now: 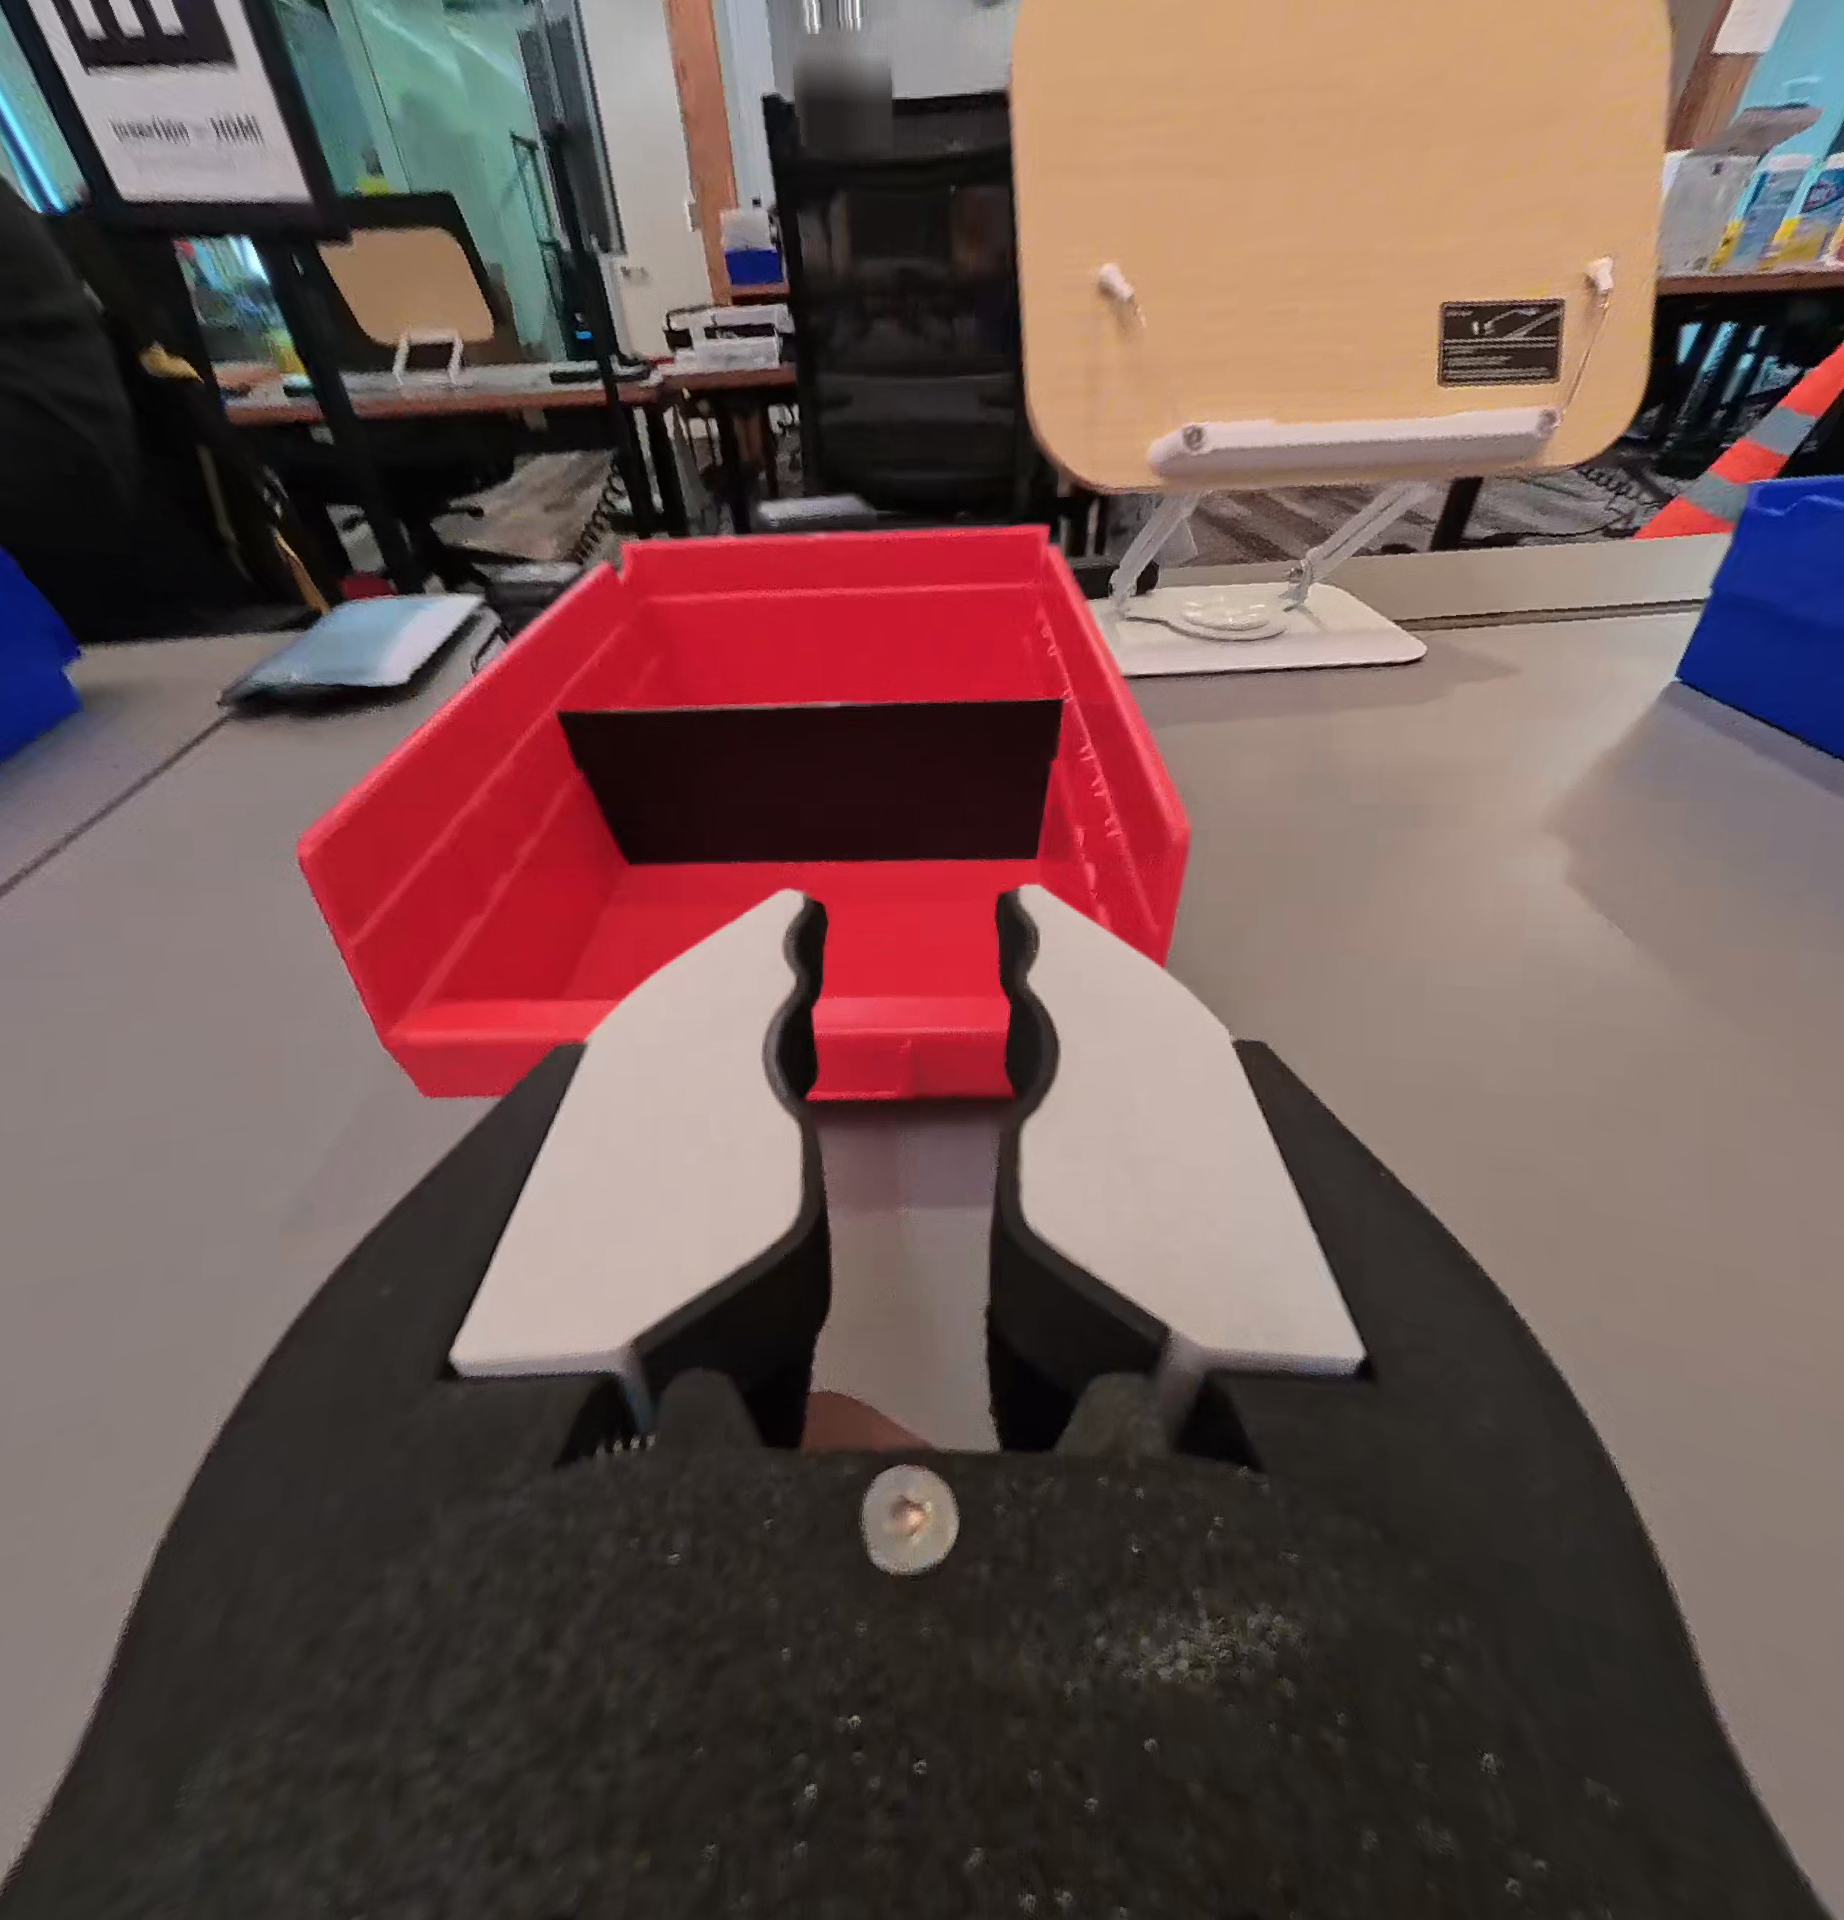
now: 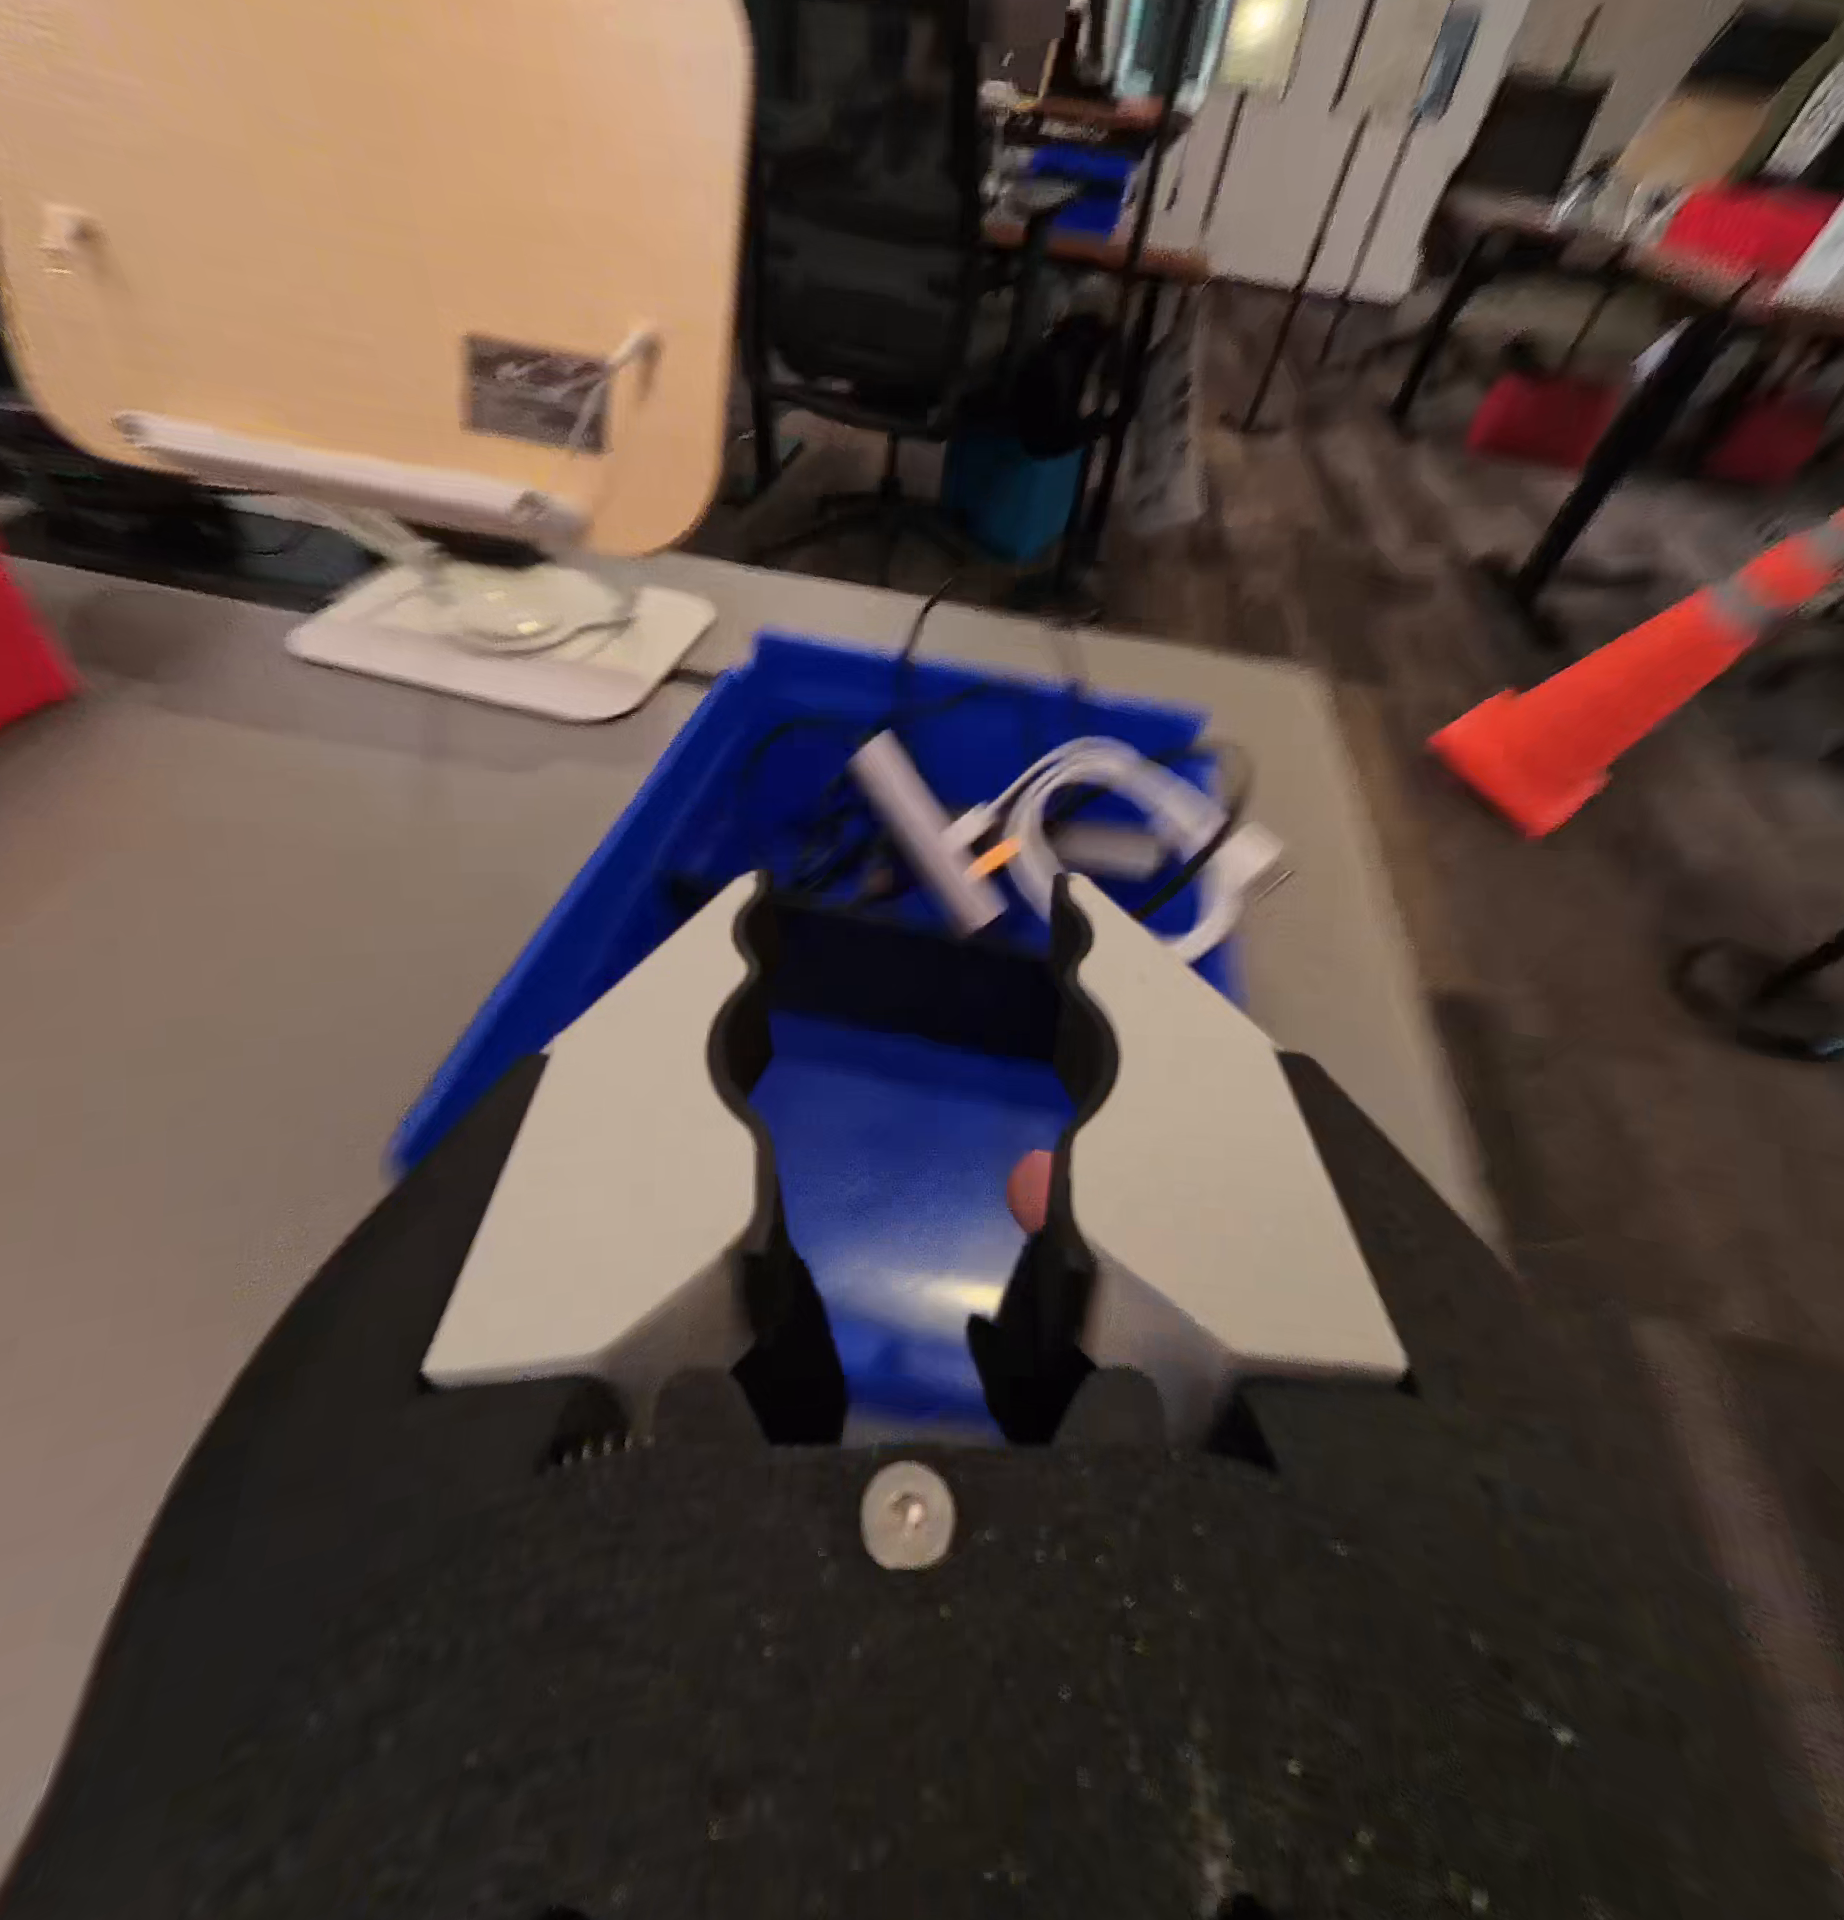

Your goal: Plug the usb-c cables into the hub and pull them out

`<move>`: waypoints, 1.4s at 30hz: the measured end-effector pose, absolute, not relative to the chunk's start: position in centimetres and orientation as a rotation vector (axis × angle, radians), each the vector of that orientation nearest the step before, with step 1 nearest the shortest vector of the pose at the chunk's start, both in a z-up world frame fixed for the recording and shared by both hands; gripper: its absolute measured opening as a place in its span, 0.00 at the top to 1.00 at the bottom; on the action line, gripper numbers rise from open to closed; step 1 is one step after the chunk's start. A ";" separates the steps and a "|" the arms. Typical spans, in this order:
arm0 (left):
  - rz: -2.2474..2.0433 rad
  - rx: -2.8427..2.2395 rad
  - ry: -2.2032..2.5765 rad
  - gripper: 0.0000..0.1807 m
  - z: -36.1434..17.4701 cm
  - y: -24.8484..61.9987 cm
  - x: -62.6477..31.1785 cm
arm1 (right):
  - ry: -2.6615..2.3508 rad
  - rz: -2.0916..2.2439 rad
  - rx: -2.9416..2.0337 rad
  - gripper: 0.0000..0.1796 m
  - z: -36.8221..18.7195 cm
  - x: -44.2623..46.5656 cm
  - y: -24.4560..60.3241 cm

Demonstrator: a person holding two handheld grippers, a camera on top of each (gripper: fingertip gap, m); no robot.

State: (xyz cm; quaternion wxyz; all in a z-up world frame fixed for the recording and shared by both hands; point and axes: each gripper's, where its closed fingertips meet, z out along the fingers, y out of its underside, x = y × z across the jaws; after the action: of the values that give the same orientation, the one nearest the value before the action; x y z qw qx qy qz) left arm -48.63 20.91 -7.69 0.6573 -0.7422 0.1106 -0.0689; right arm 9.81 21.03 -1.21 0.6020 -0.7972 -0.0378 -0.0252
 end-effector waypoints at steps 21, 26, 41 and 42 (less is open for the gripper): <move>-0.255 -1.924 0.273 0.86 -13.1 24.3 -51.5 | 0.068 0.125 -1.868 0.69 -12.1 5.3 16.0; -0.210 -1.928 0.292 0.87 -13.2 24.4 -51.4 | 0.071 0.139 -1.888 0.69 -12.6 5.3 16.1; -0.222 -1.930 0.275 0.87 -13.2 24.5 -51.6 | 0.057 0.108 -1.908 0.69 -13.0 5.4 15.9; -0.223 -1.930 0.276 0.87 -13.2 24.5 -51.6 | 0.057 0.109 -1.909 0.69 -13.0 5.4 15.9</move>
State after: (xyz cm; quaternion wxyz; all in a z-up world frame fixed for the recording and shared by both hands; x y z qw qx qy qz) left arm -51.61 24.49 -13.24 0.5559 -0.8175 0.1168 -0.0946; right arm 5.39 15.88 -12.99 0.5763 -0.8155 0.0244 0.0464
